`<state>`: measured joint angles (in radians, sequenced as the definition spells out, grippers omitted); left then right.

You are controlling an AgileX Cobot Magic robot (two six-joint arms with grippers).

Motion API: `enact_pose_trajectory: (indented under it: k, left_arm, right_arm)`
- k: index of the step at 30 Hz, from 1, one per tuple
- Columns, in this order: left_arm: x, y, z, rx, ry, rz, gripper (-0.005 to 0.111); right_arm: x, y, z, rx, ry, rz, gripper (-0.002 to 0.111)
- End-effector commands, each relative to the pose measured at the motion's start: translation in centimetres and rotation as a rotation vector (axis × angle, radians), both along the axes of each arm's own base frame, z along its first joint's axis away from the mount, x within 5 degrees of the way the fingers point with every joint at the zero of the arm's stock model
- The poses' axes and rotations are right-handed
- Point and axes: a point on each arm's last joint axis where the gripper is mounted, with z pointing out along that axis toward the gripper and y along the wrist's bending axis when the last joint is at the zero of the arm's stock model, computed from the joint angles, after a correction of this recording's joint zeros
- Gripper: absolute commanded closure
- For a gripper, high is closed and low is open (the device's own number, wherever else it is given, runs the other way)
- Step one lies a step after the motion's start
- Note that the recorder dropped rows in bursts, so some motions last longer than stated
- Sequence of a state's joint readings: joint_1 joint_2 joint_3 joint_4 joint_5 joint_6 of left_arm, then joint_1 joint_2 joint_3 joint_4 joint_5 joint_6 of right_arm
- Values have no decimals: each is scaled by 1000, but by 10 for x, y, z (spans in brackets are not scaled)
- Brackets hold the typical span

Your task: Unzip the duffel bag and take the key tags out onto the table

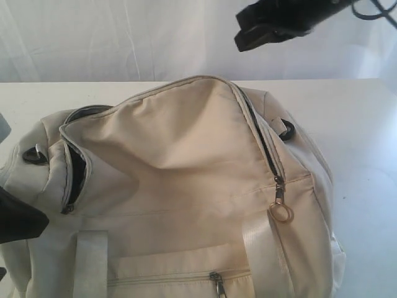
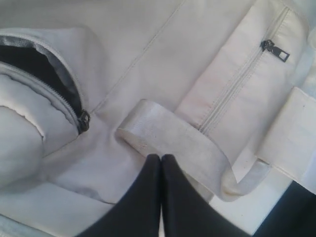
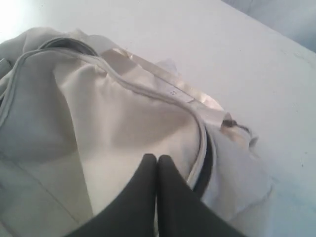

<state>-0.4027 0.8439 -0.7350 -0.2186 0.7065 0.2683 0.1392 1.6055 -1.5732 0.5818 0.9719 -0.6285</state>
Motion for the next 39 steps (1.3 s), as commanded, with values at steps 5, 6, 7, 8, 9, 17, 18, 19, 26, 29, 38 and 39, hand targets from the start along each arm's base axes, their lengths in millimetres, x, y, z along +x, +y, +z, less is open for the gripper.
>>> enact_pose_trajectory:
  k: [5, 6, 7, 8, 9, 17, 18, 19, 26, 29, 38, 39]
  left_arm:
    - [-4, -1, -2, -25, 36, 0, 107]
    - [-4, -1, -2, -24, 38, -1, 107]
    - [-4, -1, -2, -23, 40, -1, 107]
    - [-4, -1, -2, -21, 39, -1, 107]
    - [-4, -1, -2, -20, 38, -3, 107]
    - [-4, -1, -2, -19, 39, -5, 107]
    - [-4, -1, -2, -19, 39, -5, 107]
    - [-4, -1, -2, -19, 39, -5, 107]
    - [-3, 0, -2, -8, 27, -3, 107]
    - [-3, 0, -3, -2, 24, -3, 107]
    - [-1, 3, -3, 27, -4, -1, 107]
    - [0, 4, -3, 41, -8, 3, 107]
  right_arm:
    - [61, 79, -34, -380, -27, 268, 94]
    - [61, 85, -36, -422, -75, 348, 88]
    - [59, 94, -37, -475, -147, 449, 78]
    - [61, 100, -38, -527, -232, 533, 66]
    - [62, 101, -39, -544, -269, 559, 60]
    - [76, 107, -76, -594, -218, 629, 47]
    - [76, 107, -77, -595, -205, 636, 50]
    - [73, 106, -79, -590, -162, 647, 64]
    - [54, 100, -52, -504, -74, 539, 108]
    - [40, 96, -32, -454, -40, 492, 108]
    - [-31, 100, 32, -245, -103, 497, 108]
    - [-42, 100, 34, -234, -88, 491, 108]
